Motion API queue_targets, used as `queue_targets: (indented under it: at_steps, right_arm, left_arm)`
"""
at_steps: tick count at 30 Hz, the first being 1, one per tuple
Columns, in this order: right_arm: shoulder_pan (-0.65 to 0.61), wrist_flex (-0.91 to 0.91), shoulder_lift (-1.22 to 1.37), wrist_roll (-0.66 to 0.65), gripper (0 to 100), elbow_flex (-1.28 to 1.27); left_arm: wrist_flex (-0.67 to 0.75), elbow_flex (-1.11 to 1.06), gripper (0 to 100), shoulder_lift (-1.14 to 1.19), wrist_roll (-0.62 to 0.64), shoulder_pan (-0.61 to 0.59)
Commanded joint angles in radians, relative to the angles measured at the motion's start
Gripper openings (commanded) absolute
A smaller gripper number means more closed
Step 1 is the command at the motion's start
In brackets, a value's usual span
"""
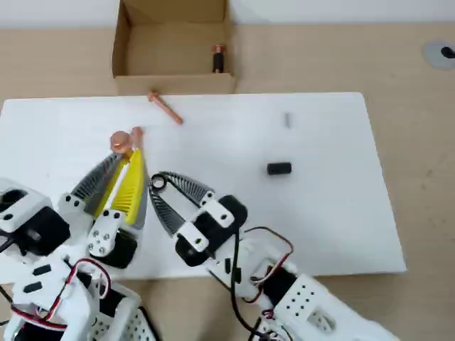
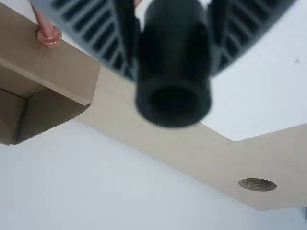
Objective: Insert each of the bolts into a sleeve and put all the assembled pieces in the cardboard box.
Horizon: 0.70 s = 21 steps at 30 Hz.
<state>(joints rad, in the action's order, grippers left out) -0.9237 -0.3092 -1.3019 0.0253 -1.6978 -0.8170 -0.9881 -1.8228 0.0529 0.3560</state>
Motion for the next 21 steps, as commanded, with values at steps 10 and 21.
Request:
queue_targets:
  at_steps: [10,21]
  right_arm:
    - [0.016,-0.026,-0.016,0.006,0.9,-0.001]
    - [0.018,-0.025,-0.016,0.006,0.9,-0.001]
  left_arm:
    - [0.017,-0.043,1,-0.005,-0.012,0.060]
    - [0.028,-0.109,1,-0.007,-0.032,0.028]
